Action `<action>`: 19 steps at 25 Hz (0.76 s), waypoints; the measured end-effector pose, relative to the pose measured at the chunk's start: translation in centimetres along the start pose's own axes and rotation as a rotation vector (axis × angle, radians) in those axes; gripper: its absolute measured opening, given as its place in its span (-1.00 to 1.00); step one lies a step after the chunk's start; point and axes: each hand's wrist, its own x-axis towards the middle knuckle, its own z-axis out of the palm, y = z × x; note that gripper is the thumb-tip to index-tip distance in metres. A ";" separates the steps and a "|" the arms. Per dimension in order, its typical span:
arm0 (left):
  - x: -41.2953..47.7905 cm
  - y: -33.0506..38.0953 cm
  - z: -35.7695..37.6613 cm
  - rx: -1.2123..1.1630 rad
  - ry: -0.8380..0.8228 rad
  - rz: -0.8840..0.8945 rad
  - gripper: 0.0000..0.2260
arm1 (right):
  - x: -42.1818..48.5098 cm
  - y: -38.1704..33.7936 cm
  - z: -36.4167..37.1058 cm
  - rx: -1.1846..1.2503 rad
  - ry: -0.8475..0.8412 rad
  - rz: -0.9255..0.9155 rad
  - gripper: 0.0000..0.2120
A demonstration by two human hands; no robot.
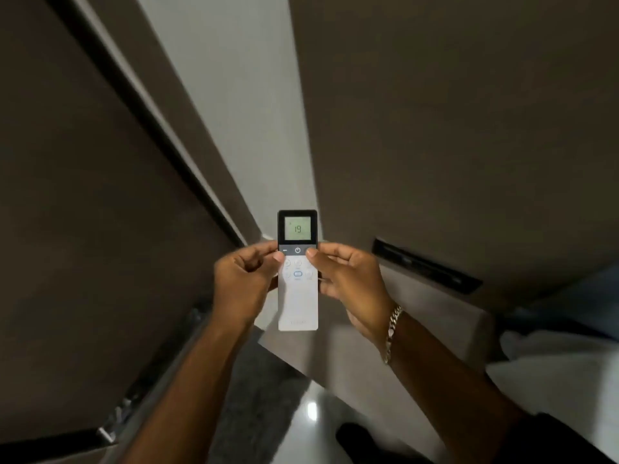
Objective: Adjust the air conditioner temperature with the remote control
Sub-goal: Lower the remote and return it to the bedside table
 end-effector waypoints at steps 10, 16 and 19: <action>4.1 -27.5 18.1 0.333 -0.100 -0.253 -0.89 | 9.6 25.3 -14.8 0.017 0.474 0.482 -0.86; 4.2 -32.8 20.9 0.526 -0.140 -0.138 -0.90 | 11.1 30.3 -17.6 -0.370 0.494 0.475 -0.78; 3.9 -33.5 21.1 0.670 -0.187 -0.125 -0.89 | 11.2 30.5 -17.6 -0.383 0.525 0.465 -0.72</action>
